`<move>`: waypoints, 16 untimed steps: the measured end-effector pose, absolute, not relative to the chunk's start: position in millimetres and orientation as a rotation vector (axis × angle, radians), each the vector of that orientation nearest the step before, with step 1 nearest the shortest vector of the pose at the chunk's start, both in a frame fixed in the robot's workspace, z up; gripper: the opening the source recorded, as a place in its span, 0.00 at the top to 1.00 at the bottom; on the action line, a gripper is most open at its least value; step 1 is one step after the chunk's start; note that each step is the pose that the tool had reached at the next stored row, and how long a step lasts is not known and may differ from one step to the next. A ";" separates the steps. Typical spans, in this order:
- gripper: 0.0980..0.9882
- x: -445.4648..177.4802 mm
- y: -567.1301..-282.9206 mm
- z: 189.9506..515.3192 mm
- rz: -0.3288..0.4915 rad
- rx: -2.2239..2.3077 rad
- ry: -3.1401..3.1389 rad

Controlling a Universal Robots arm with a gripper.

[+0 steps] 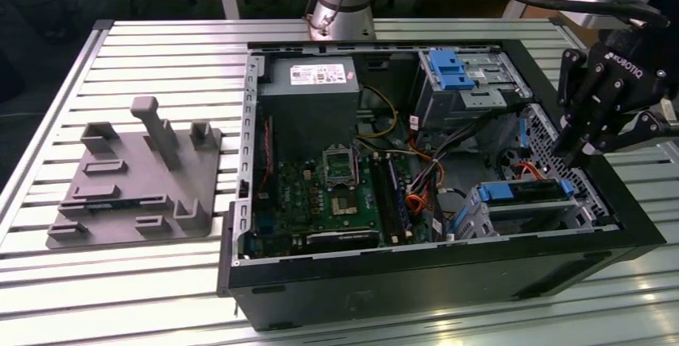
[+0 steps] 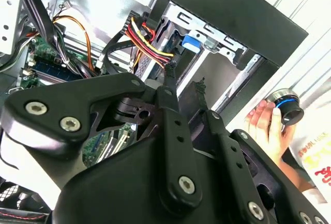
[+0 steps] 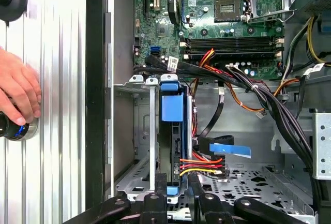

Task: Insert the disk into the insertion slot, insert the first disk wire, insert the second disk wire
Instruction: 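Insert the first disk wire, then insert the second disk wire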

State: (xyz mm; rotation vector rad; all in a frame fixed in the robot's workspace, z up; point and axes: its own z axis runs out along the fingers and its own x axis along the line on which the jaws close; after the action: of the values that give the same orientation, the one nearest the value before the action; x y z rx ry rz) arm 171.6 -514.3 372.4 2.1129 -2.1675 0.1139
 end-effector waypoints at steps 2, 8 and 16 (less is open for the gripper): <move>0.77 171.6 -514.2 372.4 0.114 2.113 -2.167; 0.77 171.6 -514.2 372.4 0.115 2.113 -2.167; 0.77 171.5 -512.1 372.2 0.115 2.113 -2.167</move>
State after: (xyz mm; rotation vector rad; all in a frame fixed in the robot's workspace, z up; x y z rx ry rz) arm 171.5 -512.1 372.2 2.1129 -2.1668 0.1147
